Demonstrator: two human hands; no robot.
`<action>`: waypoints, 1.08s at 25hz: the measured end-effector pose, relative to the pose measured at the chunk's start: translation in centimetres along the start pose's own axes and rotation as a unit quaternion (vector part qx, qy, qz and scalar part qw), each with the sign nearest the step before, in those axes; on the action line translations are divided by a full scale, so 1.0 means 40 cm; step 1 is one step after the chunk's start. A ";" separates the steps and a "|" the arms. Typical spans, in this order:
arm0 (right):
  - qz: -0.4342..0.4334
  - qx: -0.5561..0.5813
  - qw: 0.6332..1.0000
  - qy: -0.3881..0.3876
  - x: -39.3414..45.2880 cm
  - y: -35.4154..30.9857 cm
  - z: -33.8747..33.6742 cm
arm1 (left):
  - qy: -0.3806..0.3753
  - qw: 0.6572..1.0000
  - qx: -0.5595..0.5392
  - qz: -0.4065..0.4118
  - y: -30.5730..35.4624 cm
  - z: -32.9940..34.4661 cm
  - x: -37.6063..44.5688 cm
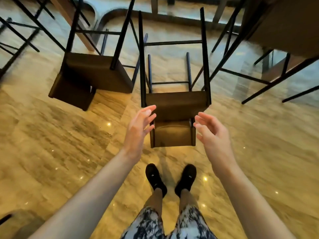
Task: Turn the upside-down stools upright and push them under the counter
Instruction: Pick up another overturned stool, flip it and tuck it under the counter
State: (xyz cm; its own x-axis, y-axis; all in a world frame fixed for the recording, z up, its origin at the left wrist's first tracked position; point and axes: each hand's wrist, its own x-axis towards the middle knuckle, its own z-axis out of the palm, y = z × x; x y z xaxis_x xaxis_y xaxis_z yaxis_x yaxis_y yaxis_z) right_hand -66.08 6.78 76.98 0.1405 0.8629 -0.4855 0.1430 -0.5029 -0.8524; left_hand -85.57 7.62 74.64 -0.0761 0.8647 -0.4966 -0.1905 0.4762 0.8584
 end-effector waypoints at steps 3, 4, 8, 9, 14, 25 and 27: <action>0.038 -0.002 0.999 0.007 0.089 0.129 -0.001 | 0.008 1.000 0.010 -0.022 -0.124 0.008 0.088; 0.048 -0.004 0.999 0.007 0.118 0.168 -0.001 | 0.007 1.000 0.015 -0.026 -0.164 0.011 0.115; 0.092 -0.015 0.996 0.009 0.271 0.370 0.016 | 0.021 0.997 0.028 -0.067 -0.372 0.032 0.256; 0.102 -0.017 0.995 0.010 0.311 0.425 0.022 | 0.027 0.996 0.032 -0.077 -0.429 0.036 0.288; 0.159 -0.005 0.987 0.020 0.465 0.698 0.057 | 0.076 0.988 0.041 -0.130 -0.677 0.015 0.430; 0.143 -0.088 0.982 0.081 0.829 1.318 0.133 | 0.173 0.978 0.069 -0.097 -1.276 -0.158 0.796; 0.116 -0.127 0.980 0.095 0.892 1.402 0.142 | 0.196 0.972 0.106 -0.075 -1.381 -0.185 0.849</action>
State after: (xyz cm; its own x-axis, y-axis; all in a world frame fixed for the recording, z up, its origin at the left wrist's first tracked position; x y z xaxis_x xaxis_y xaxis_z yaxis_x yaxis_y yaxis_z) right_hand -58.59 9.67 10.76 0.3754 0.7107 -0.5950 0.3212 -0.7019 -0.6357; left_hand -84.88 9.48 9.42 -0.4377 0.6756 -0.5933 -0.0247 0.6505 0.7591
